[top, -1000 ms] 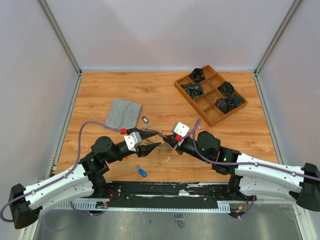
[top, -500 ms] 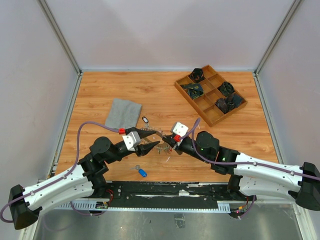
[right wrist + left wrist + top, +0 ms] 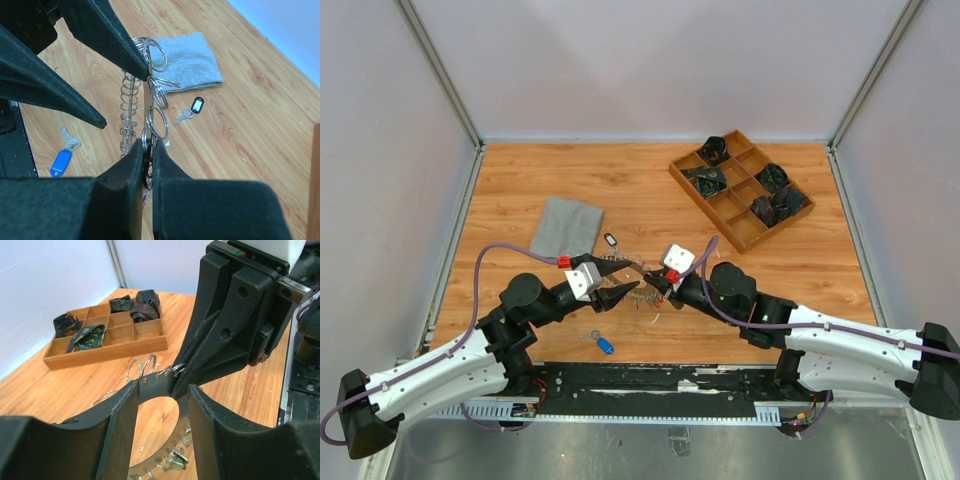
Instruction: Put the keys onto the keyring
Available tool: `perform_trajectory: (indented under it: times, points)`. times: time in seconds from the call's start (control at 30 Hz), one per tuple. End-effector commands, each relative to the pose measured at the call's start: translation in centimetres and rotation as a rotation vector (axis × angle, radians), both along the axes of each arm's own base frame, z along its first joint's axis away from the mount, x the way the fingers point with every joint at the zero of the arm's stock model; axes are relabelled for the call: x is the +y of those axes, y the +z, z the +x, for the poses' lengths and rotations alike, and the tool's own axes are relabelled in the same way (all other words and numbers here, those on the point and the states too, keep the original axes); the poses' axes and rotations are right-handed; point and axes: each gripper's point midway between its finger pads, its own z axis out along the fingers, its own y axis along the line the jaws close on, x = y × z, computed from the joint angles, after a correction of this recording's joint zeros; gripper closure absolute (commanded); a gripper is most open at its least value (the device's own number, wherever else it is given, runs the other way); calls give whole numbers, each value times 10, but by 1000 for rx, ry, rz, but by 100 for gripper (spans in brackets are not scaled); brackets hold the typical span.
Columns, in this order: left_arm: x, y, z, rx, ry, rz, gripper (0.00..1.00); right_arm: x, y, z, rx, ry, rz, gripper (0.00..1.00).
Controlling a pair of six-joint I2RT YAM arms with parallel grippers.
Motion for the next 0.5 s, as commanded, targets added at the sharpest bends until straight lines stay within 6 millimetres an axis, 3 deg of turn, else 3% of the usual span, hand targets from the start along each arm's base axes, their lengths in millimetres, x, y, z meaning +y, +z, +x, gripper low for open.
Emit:
perform_trajectory:
  times: [0.0, 0.47]
  points:
    - [-4, 27, -5, -60, -33, -53, 51, 17, 26, -15, -30, 97, 84, 99]
    - [-2, 26, -6, -57, -32, -43, 51, 19, 24, -18, -30, 111, 70, 99]
